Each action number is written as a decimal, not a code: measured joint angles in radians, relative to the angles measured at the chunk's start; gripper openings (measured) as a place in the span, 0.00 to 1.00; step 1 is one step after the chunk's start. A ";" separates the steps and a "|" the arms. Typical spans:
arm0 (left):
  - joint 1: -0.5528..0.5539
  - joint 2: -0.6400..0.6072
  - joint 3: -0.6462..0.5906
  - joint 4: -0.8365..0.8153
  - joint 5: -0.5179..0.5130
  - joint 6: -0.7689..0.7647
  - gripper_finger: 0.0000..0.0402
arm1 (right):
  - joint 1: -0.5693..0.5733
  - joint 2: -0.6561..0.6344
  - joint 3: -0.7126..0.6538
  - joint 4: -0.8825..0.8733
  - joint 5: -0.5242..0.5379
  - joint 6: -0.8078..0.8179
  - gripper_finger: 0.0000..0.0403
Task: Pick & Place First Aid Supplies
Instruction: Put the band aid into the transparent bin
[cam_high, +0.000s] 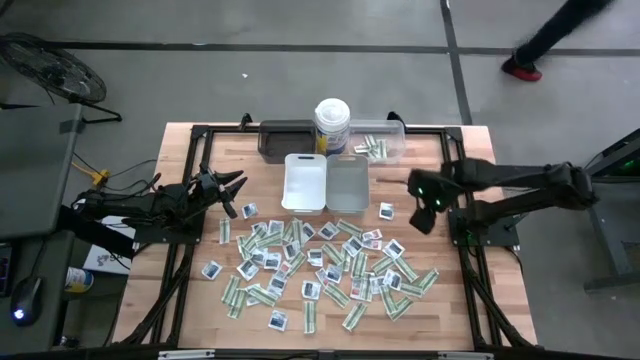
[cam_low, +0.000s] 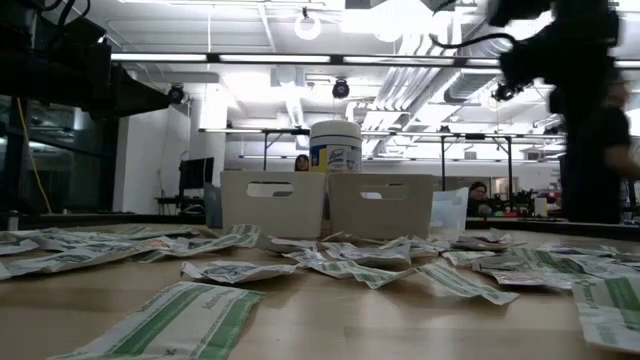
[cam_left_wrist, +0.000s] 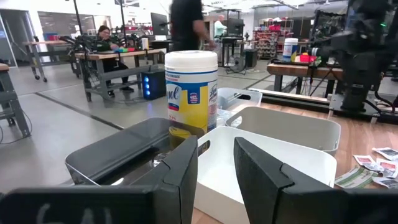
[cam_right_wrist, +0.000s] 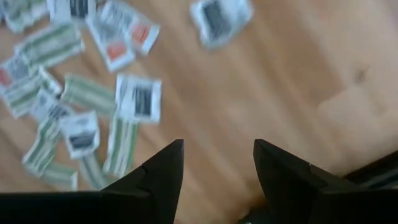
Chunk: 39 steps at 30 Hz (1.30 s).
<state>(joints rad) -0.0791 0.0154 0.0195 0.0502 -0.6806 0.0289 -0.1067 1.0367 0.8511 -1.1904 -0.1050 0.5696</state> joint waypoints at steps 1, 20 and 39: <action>0.000 0.000 0.000 0.000 0.000 0.000 0.25 | 0.033 -0.019 -0.023 0.003 -0.015 0.042 0.47; 0.000 0.000 0.000 0.000 0.000 0.000 0.25 | 0.536 0.049 -0.267 0.563 -0.137 -0.009 0.42; 0.000 0.000 0.000 0.000 0.000 0.000 0.25 | 0.618 0.355 -0.266 0.700 -0.088 -0.327 0.30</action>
<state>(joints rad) -0.0791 0.0154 0.0196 0.0505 -0.6804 0.0289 0.5110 1.3918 0.5846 -0.4908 -0.1926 0.2423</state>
